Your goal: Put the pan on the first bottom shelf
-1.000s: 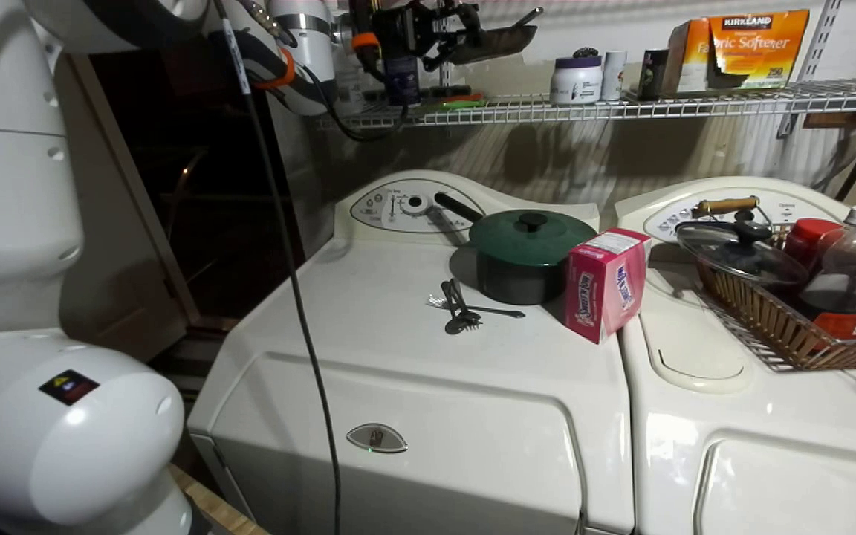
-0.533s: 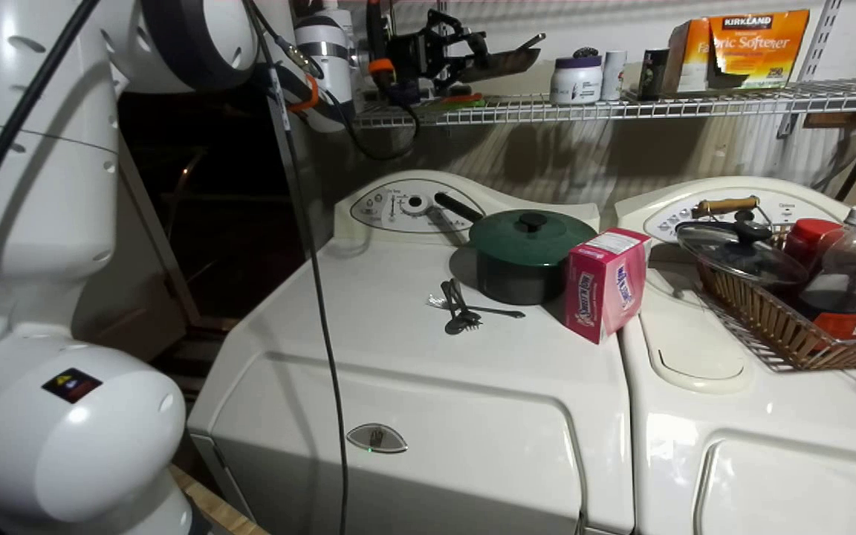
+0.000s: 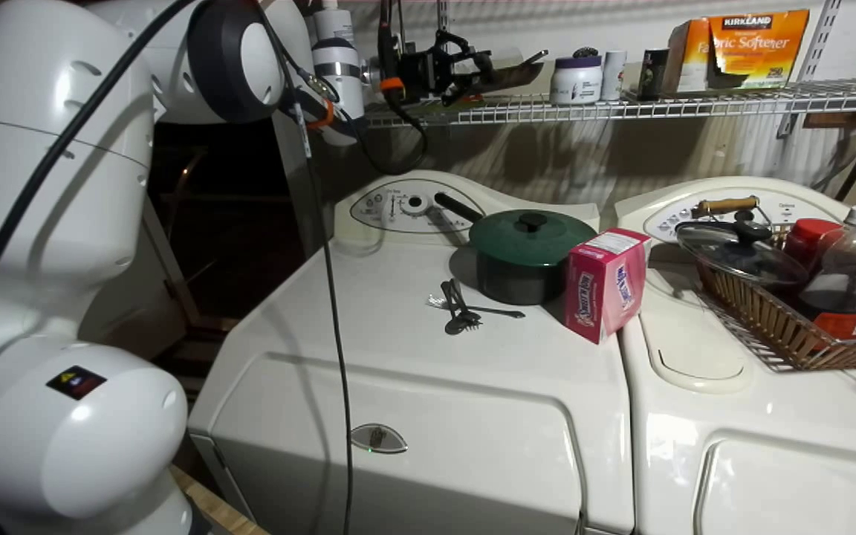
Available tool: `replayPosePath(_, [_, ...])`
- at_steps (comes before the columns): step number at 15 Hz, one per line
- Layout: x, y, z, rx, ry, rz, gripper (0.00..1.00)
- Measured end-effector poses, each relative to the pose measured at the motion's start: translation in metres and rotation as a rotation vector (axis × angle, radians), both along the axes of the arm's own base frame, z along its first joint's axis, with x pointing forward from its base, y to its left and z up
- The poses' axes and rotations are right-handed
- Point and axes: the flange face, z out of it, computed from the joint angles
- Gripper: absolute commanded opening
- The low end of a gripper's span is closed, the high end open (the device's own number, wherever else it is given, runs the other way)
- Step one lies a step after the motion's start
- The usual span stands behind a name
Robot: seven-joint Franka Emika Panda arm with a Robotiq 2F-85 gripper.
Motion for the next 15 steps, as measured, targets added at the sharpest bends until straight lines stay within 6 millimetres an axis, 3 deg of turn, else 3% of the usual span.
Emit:
replayPosePath(4, [0.005, 0.003, -0.004, -0.006, -0.01, -0.015, 0.07])
replayPosePath(5, [0.006, 0.004, -0.004, -0.007, -0.013, -0.017, 0.35])
replayPosePath(6, [0.007, 0.005, -0.005, -0.007, -0.014, -0.019, 0.55])
replayPosePath(12, [0.01, 0.004, 0.006, -0.004, -0.043, -0.025, 0.96])
replayPosePath(15, [0.01, 0.004, 0.012, -0.005, -0.055, -0.027, 1.0])
